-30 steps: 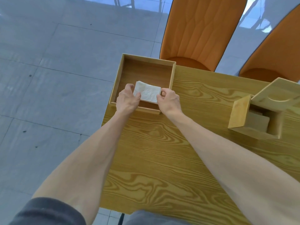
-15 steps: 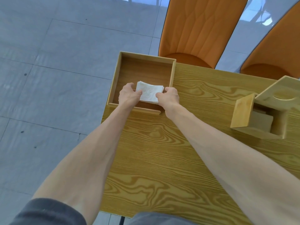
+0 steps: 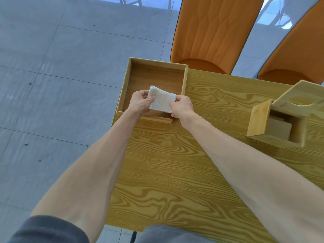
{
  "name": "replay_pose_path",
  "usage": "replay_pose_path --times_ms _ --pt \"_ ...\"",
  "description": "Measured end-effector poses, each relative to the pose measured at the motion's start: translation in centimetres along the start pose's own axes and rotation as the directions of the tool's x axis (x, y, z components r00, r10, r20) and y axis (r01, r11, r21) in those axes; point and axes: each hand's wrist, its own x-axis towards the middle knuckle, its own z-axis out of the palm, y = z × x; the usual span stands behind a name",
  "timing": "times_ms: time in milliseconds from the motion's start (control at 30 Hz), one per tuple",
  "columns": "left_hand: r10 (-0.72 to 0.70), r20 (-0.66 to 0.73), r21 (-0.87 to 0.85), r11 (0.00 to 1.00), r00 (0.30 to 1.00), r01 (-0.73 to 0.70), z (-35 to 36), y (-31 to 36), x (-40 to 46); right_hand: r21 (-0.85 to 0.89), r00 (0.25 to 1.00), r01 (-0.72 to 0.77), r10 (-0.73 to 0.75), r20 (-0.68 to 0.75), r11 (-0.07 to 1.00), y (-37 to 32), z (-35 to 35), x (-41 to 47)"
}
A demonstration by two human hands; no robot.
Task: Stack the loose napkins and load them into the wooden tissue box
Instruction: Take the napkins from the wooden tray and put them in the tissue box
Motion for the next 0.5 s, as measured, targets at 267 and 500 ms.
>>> replay_pose_path --times_ms 267,500 --pt "0.047 0.104 -0.120 0.992 0.993 -0.034 -0.4 0.7 -2.0 0.098 0.999 0.033 -0.032 -0.007 0.995 0.5 -1.7 -1.4" --pt "0.086 0.257 -0.236 0.971 0.962 -0.024 0.3 1.4 -4.9 0.281 0.996 -0.025 0.000 0.088 0.959 1.5 -4.4 -3.3"
